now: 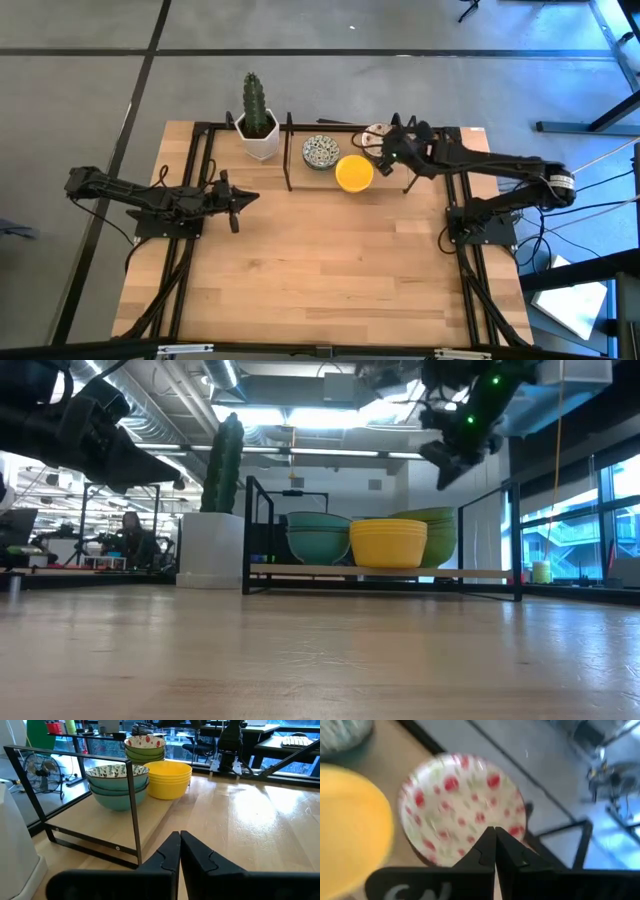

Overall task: Pick & Place Mini bowls
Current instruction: Return to Home Position

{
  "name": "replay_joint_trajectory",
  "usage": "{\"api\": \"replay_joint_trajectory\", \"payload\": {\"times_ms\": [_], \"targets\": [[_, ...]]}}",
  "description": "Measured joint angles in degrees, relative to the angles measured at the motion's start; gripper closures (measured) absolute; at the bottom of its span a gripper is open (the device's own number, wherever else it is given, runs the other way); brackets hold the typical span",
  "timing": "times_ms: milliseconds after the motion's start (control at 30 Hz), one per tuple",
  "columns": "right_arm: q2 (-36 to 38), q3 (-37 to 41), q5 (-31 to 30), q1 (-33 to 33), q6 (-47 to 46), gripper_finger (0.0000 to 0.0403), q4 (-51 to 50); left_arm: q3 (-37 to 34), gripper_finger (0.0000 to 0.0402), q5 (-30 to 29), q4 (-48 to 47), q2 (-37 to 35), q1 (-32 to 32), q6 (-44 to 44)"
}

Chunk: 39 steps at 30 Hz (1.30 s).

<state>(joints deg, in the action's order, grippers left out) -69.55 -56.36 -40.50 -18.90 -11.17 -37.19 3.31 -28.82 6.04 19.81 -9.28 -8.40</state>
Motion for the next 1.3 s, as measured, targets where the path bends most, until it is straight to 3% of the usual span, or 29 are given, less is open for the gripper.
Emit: {"api": "replay_joint_trajectory", "payload": {"times_ms": [400, 667, 867, 1067, 1300], "targets": [[-0.1, 0.3, 4.6, -2.1, -1.9, 0.0401, -3.2, 0.0, 0.0394, 0.0, 0.0, 0.0, 0.0, 0.0], [-0.1, 0.4, 4.4, -2.1, -3.1, 0.0401, -4.7, 0.0, 0.0397, 0.0, 0.0, 0.0, 0.0, -0.4], [2.2, 0.4, 5.4, 0.2, 6.9, 0.0400, 7.1, 0.0, 0.0394, 0.5, 0.2, 0.0, 0.0, -1.4], [11.4, 0.2, 18.2, 3.1, 17.7, 0.0399, 15.6, 0.0, 0.0398, -0.4, 2.0, 0.0, 0.0, -1.3], [26.5, 0.4, 44.8, 4.0, 18.5, 0.0399, 14.8, 0.0, 0.0397, -0.7, 2.6, 0.0, 0.0, 0.3]]}}
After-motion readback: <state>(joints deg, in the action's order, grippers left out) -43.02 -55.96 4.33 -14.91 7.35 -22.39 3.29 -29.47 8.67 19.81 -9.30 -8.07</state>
